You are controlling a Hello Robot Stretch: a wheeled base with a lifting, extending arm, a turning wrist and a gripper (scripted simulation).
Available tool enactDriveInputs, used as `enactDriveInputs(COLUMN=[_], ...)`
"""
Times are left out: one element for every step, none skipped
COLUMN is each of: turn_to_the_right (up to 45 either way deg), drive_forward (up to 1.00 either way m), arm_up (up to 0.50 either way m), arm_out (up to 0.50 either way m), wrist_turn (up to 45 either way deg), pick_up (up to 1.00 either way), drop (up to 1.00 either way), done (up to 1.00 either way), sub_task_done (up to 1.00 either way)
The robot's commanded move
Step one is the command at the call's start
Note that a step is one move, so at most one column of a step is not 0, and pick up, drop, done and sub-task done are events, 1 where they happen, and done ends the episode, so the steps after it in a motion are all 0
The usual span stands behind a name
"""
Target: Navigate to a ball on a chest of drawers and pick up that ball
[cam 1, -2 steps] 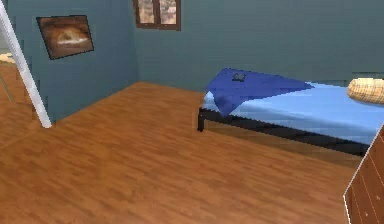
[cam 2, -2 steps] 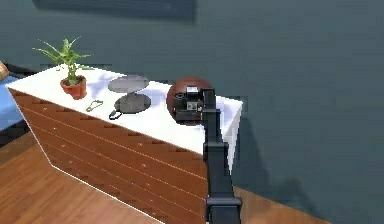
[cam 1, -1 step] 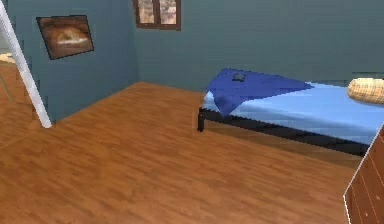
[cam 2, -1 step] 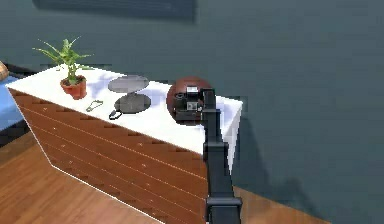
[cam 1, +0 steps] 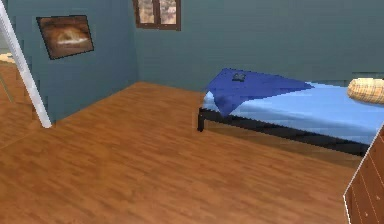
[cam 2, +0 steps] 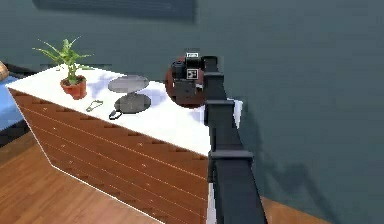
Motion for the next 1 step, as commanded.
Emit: enactDriveInputs(turn_to_the_right=[0.0], drive_forward=[0.0], arm_up=[0.0], arm_out=[0.0], wrist_turn=[0.0], pick_up=[0.0], drop=[0.0], done=[1.0], sub_task_done=[0.0])
